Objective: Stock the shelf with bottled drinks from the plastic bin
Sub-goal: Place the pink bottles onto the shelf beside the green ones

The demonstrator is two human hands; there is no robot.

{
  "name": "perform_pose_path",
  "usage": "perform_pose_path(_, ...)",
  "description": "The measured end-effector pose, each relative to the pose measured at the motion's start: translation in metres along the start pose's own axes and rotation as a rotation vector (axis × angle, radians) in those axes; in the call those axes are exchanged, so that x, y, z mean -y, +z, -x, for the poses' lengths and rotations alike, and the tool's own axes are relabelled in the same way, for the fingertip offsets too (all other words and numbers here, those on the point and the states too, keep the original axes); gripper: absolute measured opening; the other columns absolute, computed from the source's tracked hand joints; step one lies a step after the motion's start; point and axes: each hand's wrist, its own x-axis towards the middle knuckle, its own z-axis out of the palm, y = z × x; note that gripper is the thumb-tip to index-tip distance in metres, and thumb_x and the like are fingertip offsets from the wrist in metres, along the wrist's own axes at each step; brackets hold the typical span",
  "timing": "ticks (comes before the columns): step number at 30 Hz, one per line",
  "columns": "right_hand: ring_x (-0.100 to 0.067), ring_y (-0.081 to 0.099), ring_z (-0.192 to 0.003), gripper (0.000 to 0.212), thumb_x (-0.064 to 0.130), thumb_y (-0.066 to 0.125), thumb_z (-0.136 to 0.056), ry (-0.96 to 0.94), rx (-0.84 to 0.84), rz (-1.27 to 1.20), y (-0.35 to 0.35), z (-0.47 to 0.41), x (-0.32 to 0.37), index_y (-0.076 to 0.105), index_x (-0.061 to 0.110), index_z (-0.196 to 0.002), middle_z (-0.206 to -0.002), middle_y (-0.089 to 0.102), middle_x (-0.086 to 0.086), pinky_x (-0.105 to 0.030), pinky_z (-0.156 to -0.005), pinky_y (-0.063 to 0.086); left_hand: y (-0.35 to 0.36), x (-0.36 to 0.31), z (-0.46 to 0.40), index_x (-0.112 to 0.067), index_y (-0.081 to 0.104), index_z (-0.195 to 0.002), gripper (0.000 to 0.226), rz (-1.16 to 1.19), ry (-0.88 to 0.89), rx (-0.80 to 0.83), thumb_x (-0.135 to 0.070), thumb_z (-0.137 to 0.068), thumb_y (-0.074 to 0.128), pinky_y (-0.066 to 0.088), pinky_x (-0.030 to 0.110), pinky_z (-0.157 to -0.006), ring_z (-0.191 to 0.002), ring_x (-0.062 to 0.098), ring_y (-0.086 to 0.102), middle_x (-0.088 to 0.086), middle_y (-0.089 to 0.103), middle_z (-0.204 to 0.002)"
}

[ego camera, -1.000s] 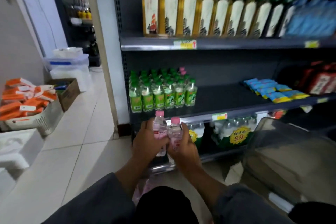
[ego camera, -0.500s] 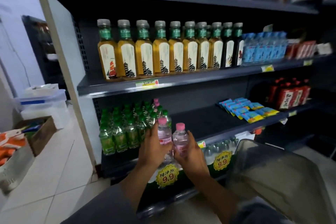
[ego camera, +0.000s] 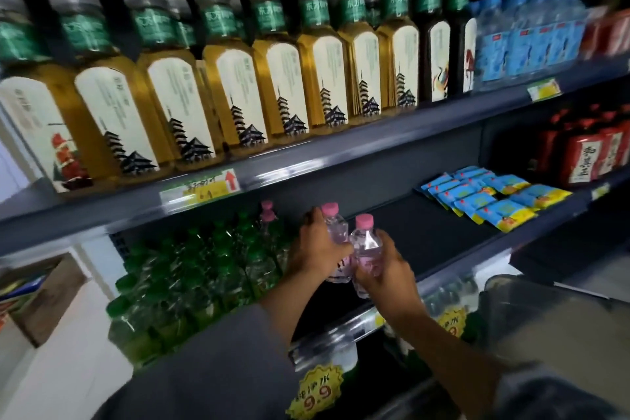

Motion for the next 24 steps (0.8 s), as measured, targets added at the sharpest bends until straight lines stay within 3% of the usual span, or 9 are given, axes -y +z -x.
perform_pose_path(3,-0.028,0.067,-0.106,0.075,0.047,0.070,-0.086,0.014,-0.016,-0.032,0.009,-0.016,-0.012,0.030,0.033,-0.148,-0.123,0.068,-0.002,-0.042,-0.086,0.055,0.003,-0.002,-0.017,-0.039,0.038,-0.130,0.082,-0.061,0.012,0.038,-0.037,-0.065,0.089,0.055,0.039,-0.086,-0.103,0.024,0.064,-0.002,0.060,-0.123)
perform_pose_path(6,-0.026,0.067,-0.105,0.071,0.036,0.073,-0.087,0.020,-0.010,-0.075,0.022,-0.032,-0.020,0.034,0.031,-0.146,-0.121,0.069,-0.001,-0.038,-0.084,0.054,0.002,0.005,-0.038,-0.034,0.042,-0.118,0.064,-0.252,0.004,0.018,-0.046,-0.070,0.083,0.053,0.040,-0.089,-0.104,0.031,0.065,0.003,0.065,-0.120)
perform_pose_path(11,-0.027,0.067,-0.101,0.067,0.024,0.074,-0.085,0.011,0.053,-0.067,0.051,-0.044,-0.028,0.040,0.030,-0.142,-0.116,0.069,-0.001,-0.031,-0.076,0.048,-0.003,0.013,-0.068,-0.023,0.042,-0.122,0.066,-0.632,-0.012,0.007,-0.059,-0.076,0.073,0.032,0.043,-0.099,-0.116,0.030,0.052,0.010,0.069,-0.118)
perform_pose_path(19,-0.030,0.068,-0.097,0.064,0.019,0.075,-0.081,-0.001,0.124,-0.115,0.097,-0.060,-0.027,0.041,0.032,-0.134,-0.109,0.070,-0.004,-0.036,-0.076,0.051,0.013,0.047,-0.096,-0.015,0.043,-0.136,0.047,-0.773,-0.137,0.070,-0.032,-0.094,0.058,0.020,0.051,-0.108,-0.135,0.035,0.036,0.014,0.056,-0.139)
perform_pose_path(24,-0.037,0.068,-0.099,0.067,0.027,0.068,-0.084,-0.046,0.096,-0.123,0.111,-0.064,-0.025,0.036,0.034,-0.142,-0.110,0.071,-0.009,-0.042,-0.081,0.053,0.014,0.066,-0.118,-0.014,0.056,-0.137,0.046,-0.753,-0.225,0.112,-0.033,-0.095,0.053,0.016,0.052,-0.115,-0.139,0.041,0.034,0.020,0.047,-0.147)
